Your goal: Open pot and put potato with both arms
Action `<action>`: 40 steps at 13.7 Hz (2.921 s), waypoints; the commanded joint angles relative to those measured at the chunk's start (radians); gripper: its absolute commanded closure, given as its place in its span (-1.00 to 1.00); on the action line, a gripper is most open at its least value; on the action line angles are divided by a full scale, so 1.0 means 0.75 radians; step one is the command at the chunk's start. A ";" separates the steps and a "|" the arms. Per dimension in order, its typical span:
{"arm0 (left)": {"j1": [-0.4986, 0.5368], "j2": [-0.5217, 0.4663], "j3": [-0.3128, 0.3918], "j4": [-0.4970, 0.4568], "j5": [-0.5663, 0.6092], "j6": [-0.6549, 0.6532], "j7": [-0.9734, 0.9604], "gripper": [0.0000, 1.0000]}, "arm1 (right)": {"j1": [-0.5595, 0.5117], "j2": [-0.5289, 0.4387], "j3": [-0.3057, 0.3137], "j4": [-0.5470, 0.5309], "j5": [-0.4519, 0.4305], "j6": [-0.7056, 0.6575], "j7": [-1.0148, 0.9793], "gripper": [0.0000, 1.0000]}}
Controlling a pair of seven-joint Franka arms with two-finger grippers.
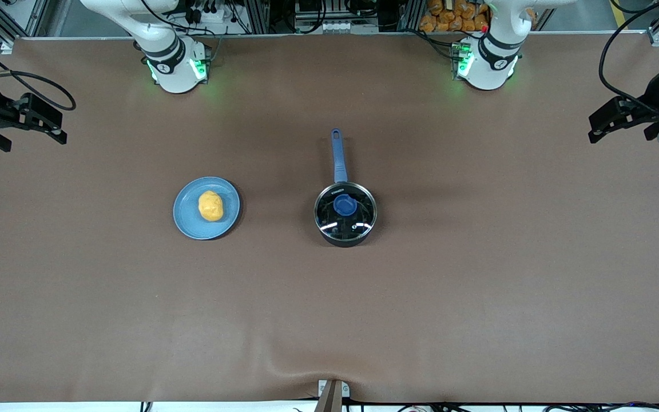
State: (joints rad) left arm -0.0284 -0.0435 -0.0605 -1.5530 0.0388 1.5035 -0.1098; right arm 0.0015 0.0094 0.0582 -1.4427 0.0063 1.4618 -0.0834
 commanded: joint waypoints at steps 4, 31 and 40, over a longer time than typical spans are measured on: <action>0.019 -0.016 -0.030 0.040 -0.027 -0.070 0.009 -1.00 | -0.002 -0.015 0.004 -0.013 0.010 0.006 0.011 -1.00; -0.610 0.446 -0.030 0.040 -0.037 0.322 -0.775 -1.00 | -0.008 -0.008 0.004 -0.013 0.032 0.000 0.007 -1.00; -0.823 0.814 -0.017 0.187 -0.005 0.687 -1.782 -1.00 | -0.004 -0.008 0.004 -0.013 0.035 0.002 0.009 -1.00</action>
State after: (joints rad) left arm -0.6246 0.5127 -0.0889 -1.4645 0.0182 1.9887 -1.3482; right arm 0.0014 0.0095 0.0580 -1.4507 0.0160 1.4616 -0.0834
